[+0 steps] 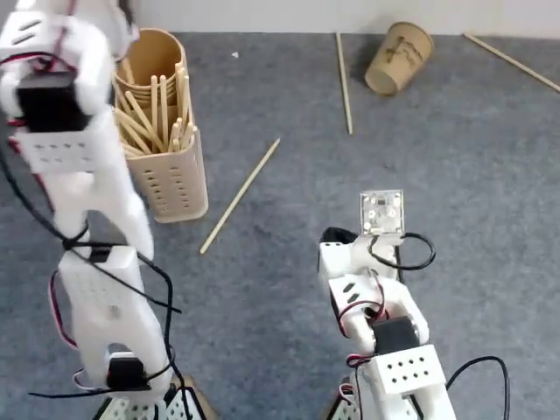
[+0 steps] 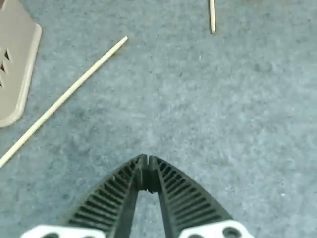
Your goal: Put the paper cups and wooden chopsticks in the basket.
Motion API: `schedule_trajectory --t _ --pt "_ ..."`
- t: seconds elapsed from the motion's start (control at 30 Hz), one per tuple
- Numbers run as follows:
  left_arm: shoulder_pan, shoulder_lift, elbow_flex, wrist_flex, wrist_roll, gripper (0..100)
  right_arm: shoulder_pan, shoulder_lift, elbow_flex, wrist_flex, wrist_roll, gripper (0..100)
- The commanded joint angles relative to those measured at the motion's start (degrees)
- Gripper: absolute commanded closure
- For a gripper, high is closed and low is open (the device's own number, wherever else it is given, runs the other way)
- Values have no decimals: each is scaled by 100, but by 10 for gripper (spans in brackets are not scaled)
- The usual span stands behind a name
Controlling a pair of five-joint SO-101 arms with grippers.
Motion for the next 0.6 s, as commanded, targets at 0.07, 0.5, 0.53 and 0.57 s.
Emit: schedule_trajectory --t 0.07,0.5,0.53,0.57 --pt "251 136 -303 -44 -79 995 -171 -110 -40 -66 563 978" --pt "224 180 -303 897 545 851 -321 -127 48 -66 589 978" --pt "207 136 -303 993 589 843 -321 -119 48 -66 589 978" --pt "189 101 -303 1055 598 842 -321 -110 48 -66 589 978"
